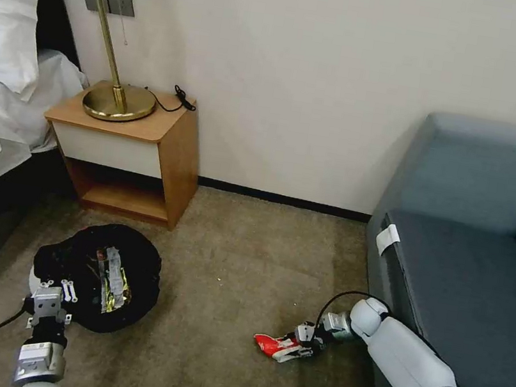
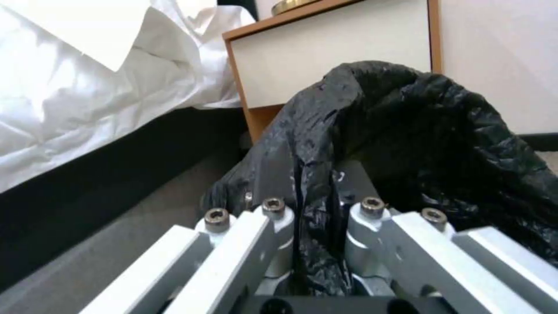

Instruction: Pick up the trash bin, then pick up the garbage on the floor and place it into the trash bin.

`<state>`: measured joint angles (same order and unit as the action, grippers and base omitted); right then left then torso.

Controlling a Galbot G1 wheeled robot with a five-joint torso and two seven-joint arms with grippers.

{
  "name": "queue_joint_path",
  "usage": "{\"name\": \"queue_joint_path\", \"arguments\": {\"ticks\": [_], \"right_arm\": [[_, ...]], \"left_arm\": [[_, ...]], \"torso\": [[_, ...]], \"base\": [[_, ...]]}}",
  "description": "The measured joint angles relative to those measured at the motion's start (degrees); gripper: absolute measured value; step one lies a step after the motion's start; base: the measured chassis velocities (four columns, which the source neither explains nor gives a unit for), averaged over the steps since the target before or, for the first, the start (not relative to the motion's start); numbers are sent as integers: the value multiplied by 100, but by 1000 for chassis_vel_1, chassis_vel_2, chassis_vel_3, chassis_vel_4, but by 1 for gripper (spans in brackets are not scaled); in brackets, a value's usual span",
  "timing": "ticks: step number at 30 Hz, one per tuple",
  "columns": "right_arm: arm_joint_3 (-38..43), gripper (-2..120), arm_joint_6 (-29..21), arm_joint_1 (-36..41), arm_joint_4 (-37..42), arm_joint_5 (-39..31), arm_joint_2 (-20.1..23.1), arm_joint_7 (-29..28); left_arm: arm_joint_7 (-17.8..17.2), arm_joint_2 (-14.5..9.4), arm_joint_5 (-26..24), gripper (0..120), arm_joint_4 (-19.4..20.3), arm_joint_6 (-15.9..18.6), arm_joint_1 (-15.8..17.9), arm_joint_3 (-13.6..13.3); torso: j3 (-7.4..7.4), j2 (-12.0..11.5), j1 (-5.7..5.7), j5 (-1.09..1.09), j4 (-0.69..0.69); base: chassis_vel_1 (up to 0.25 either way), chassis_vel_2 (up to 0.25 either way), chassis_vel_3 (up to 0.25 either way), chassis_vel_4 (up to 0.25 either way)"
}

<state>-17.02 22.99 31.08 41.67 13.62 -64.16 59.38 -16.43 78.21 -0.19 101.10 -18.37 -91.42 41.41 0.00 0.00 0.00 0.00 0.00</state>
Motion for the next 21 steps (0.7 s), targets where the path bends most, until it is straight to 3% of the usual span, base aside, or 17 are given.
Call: {"name": "queue_joint_path", "arguments": {"ticks": [4, 21], "right_arm": [[99, 0, 71, -35, -117, 42, -112, 76], [661, 0, 296, -302, -361, -273, -587, -56]], "left_arm": [[14, -37, -21, 6, -12, 17, 9, 12], [37, -87, -30, 6, -26, 63, 37, -14]], "torso": [[0, 0, 0, 0, 0], [0, 0, 0, -1, 1]], "base": [[0, 0, 0, 0], [0, 0, 0, 0]]}}
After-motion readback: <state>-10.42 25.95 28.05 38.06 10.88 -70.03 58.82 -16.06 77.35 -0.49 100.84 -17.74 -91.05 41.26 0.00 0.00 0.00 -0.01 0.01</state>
